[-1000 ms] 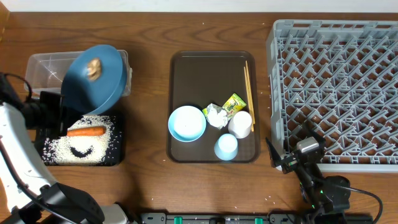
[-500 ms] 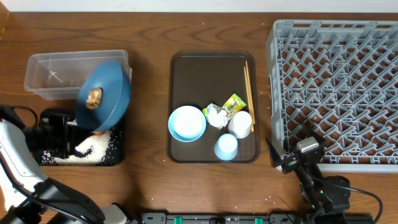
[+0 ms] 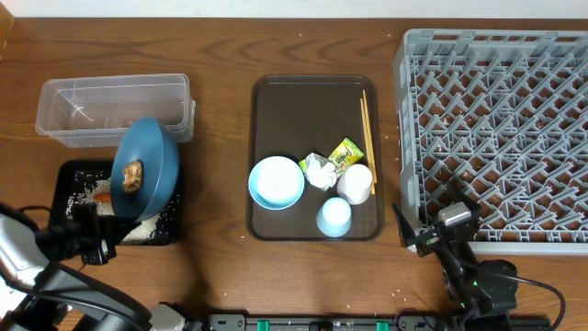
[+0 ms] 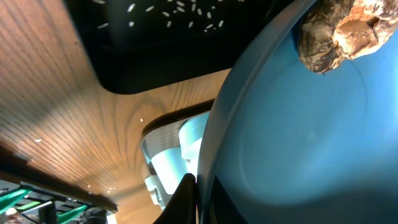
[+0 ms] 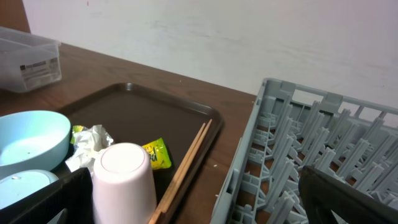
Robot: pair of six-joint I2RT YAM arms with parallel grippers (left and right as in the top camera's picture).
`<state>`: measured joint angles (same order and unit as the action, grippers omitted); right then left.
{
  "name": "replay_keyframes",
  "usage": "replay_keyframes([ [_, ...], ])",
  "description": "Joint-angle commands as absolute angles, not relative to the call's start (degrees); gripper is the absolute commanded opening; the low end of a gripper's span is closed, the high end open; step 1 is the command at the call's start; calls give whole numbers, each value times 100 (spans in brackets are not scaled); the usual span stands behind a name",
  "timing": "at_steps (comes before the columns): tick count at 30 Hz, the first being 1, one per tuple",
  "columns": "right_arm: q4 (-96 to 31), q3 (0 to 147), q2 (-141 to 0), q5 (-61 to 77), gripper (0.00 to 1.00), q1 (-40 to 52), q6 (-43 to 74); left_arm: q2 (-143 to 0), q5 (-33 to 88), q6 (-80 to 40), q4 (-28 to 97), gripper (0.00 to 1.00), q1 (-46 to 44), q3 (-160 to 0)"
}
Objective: Sort waste into correct bins and load items into the dishwasher rack
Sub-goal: 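Carry the plate over the black tray and tilt it to dump scraps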
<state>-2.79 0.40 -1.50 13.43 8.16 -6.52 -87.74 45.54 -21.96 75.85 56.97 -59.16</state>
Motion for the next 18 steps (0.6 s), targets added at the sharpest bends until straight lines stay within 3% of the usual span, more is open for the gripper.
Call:
replay_keyframes([
  [1,-303,32,-152,1354,99,790,-692,-8700,4969,-1745,7618,6,5913,-5649],
  [8,-303,32,-152,1352,99,790,-692,-8702,6396,-1219,7395,6,6337,-4530],
  [18,-303,32,-152,1354,99,790,-692,-8713,6934,-1227,7050,6,6619,-4012],
])
